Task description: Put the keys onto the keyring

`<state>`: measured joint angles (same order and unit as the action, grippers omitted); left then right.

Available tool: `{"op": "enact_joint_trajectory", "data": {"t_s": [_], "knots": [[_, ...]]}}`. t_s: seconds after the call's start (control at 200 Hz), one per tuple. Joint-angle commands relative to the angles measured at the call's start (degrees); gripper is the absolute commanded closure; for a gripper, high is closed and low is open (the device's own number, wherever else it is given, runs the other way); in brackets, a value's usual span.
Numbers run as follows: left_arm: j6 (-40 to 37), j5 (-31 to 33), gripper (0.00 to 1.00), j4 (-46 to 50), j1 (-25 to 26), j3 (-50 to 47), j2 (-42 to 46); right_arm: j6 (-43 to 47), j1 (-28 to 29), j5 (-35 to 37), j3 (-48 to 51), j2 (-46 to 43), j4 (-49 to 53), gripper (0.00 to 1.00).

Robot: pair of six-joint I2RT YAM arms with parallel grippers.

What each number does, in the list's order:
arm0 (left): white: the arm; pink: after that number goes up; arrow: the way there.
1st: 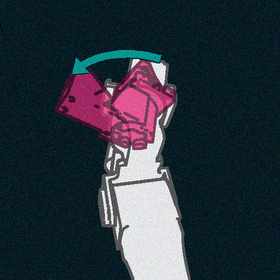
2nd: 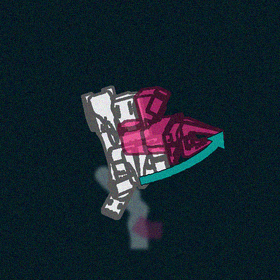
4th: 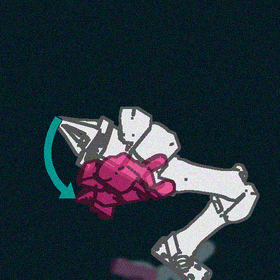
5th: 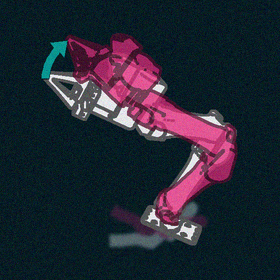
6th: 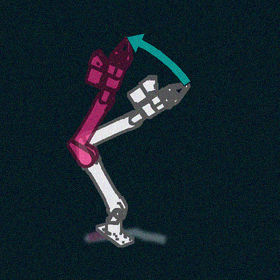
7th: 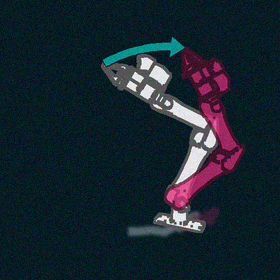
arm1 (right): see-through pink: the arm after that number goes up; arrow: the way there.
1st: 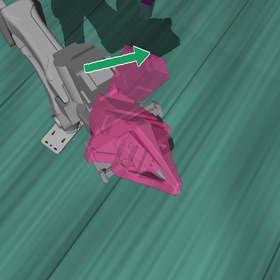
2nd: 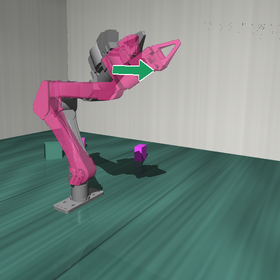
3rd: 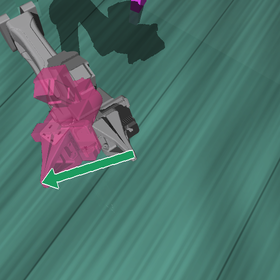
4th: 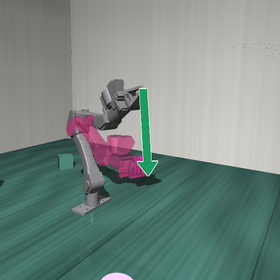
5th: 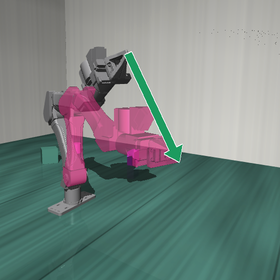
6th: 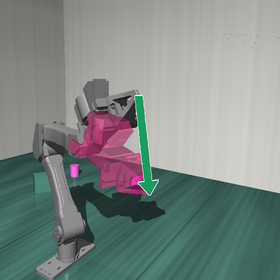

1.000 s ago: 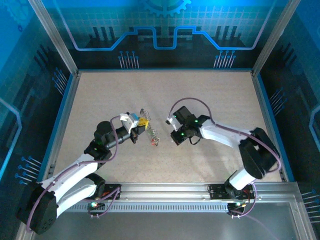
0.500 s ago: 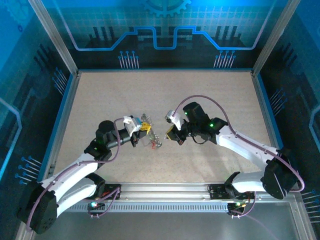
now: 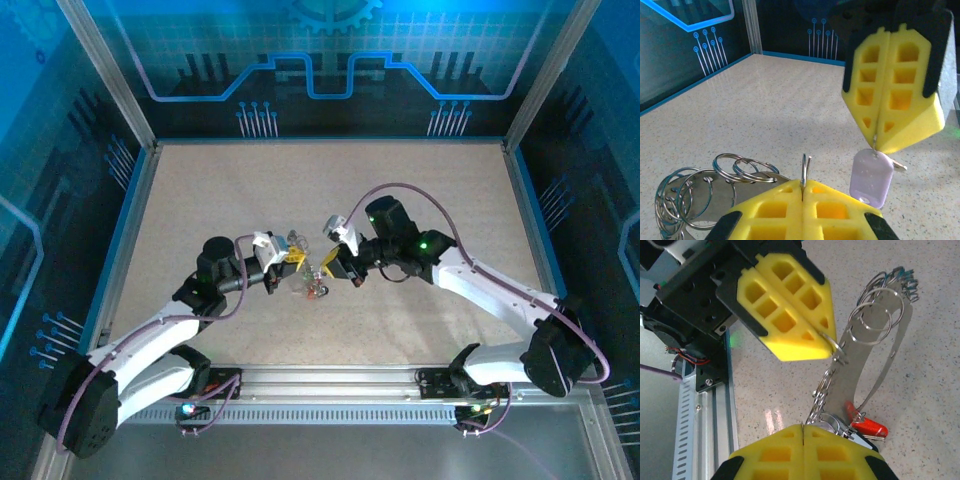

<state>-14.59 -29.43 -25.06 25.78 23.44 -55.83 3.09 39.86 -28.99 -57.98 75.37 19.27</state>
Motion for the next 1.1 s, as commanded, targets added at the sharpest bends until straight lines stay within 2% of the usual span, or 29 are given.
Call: {"op": "enact_joint_trajectory", "data": {"t_s": [0.0, 0.14, 0.405, 0.575, 0.785, 1.096], "knots": [[-1.5, -0.6, 1.0, -1.0, 0.4, 2.2, 0.5, 0.6, 0.3, 4.1, -3.0, 1.6, 2.8, 1.0], [-0.3, 4.1, 1.0, -1.2, 0.3, 1.3, 3.2, -2.9, -0.7, 15.3, -5.7, 3.6, 13.7, 1.0], [0.3, 5.6, 1.0, -2.4, 0.3, 1.0, 2.0, -8.9, -1.7, 23.9, -6.1, 7.4, 31.9, 1.0], [1.0, 5.8, 1.0, -4.0, 0.2, 1.2, 0.6, -10.1, -2.4, 28.0, -5.8, 13.5, 30.8, 1.0], [0.7, 6.9, 1.0, -2.4, 0.2, 0.6, 3.3, -9.1, -2.5, 32.5, -9.5, 23.1, 27.5, 1.0], [1.1, 7.1, 1.0, -3.3, 0.2, 0.3, 3.5, -8.8, -2.9, 31.2, -14.9, 32.5, 23.2, 1.0]]}}
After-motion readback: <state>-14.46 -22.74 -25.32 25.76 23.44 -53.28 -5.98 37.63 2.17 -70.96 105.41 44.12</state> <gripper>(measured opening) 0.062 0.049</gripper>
